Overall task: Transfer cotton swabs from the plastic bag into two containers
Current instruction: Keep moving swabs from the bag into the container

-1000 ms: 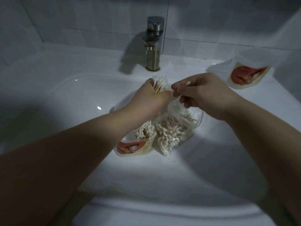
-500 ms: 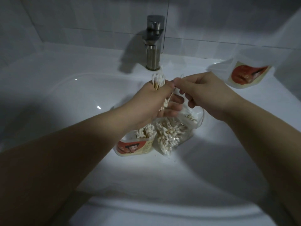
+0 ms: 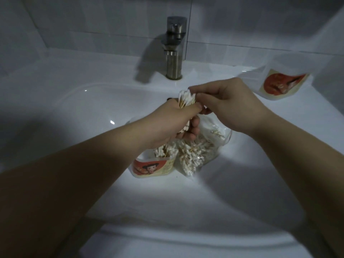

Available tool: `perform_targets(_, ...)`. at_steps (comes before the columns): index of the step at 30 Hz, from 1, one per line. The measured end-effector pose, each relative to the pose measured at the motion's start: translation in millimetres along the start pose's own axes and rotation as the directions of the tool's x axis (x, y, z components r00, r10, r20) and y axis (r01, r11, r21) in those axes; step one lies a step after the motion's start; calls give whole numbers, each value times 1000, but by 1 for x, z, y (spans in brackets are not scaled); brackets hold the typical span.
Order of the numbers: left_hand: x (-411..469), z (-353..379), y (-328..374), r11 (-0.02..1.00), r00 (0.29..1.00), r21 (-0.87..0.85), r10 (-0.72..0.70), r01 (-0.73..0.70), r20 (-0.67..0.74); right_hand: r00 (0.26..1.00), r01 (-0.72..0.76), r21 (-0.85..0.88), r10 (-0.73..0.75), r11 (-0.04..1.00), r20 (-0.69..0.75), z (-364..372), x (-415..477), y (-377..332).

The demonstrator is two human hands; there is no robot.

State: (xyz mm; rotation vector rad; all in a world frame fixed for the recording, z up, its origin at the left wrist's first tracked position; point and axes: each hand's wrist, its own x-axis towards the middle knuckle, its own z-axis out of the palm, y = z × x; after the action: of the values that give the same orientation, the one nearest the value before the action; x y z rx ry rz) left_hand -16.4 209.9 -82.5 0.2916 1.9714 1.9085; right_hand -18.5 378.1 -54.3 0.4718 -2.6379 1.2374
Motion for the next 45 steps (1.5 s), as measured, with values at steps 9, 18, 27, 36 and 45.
perform_targets(9, 6, -2, -2, 998, 989, 57, 0, 8, -146, 979, -165, -200, 185, 966, 83, -7, 4, 6)
perform_targets(18, 9, -4, -5, 961, 968, 270, 17, 52, -249, 872, 34, -646, 292, 763, 392, 6, 0, 13)
perform_targets(27, 8, -3, -9, 934, 984, 354, 9, 56, -179, 805, 115, -727, 365, 677, 467, 14, 0, 11)
perform_targets(36, 9, -4, -8, 950, 973, 294, 156, -102, -167, 919, -188, -315, 279, 930, 277, -9, 4, 11)
perform_targets(45, 2, -2, -9, 810, 940, 525, 337, -262, -51, 987, -85, -283, 119, 955, 105, -12, 6, 12)
